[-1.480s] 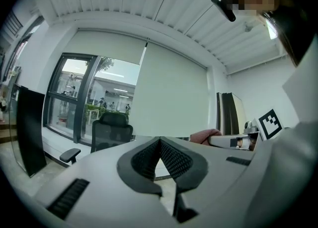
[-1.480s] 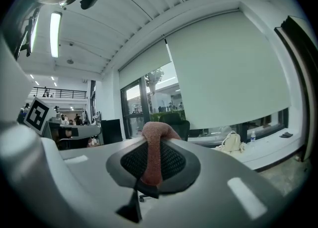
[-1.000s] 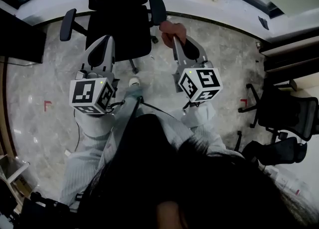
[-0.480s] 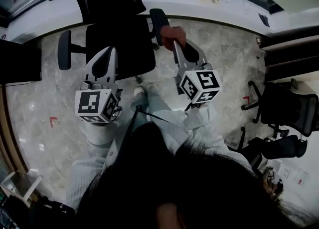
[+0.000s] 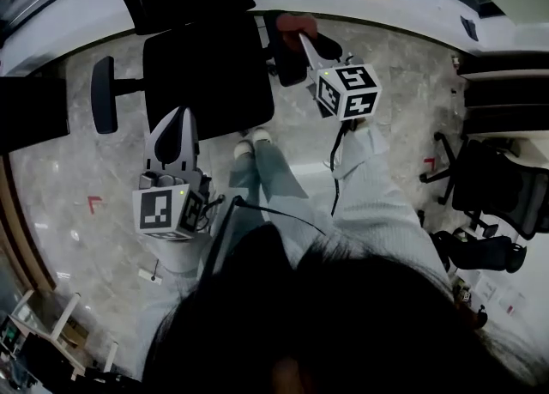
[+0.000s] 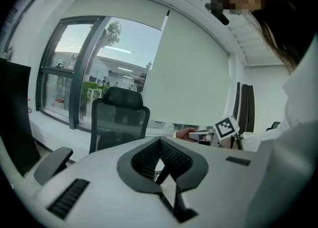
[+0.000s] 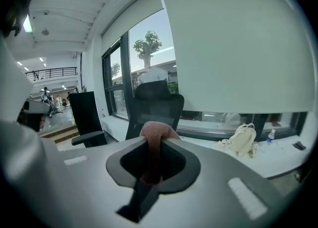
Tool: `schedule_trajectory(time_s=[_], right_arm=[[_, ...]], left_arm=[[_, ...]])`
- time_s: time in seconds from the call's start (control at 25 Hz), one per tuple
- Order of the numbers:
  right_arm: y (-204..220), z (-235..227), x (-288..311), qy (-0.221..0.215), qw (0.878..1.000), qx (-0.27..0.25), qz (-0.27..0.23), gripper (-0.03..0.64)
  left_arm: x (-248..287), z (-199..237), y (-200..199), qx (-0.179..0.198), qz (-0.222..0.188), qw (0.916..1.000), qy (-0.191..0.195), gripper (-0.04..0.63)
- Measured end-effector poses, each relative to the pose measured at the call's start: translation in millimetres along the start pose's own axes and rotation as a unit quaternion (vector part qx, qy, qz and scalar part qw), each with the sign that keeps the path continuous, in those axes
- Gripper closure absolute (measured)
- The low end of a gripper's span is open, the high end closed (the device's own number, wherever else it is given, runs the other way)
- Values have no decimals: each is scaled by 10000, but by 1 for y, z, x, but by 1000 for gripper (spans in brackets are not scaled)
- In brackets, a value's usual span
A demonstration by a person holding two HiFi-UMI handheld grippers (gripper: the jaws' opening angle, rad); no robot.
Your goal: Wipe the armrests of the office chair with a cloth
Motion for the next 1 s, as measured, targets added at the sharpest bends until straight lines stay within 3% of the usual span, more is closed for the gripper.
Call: schedule_trajectory(time_s=[0.28,0.48,0.6,1.0], right_arm=[[28,-62,113,150,9957,-541,734,589],[96,-77,151,152,9713,-786,2239,589],[129,-76,144,120,9575,-691,2799,589],[168,-32,47,-469,9537,-456,2935,589]], left_arm=[[11,21,24,-82,352,9989,-289,592],[19,24,31,-186,508,9977,-405,592],[27,18,34,-212,482,9981,-325,592],[45,-12,16,-154,206,9996,79,592]])
Point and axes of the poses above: the fingertips, and each gripper's own axes: x forward along the fingers, z to its left, y out of its underside, the point moved 1 cm from there along -x, backward along the fingers, and after that the axes turned 14 degrees about x, right-handed, at the moved point
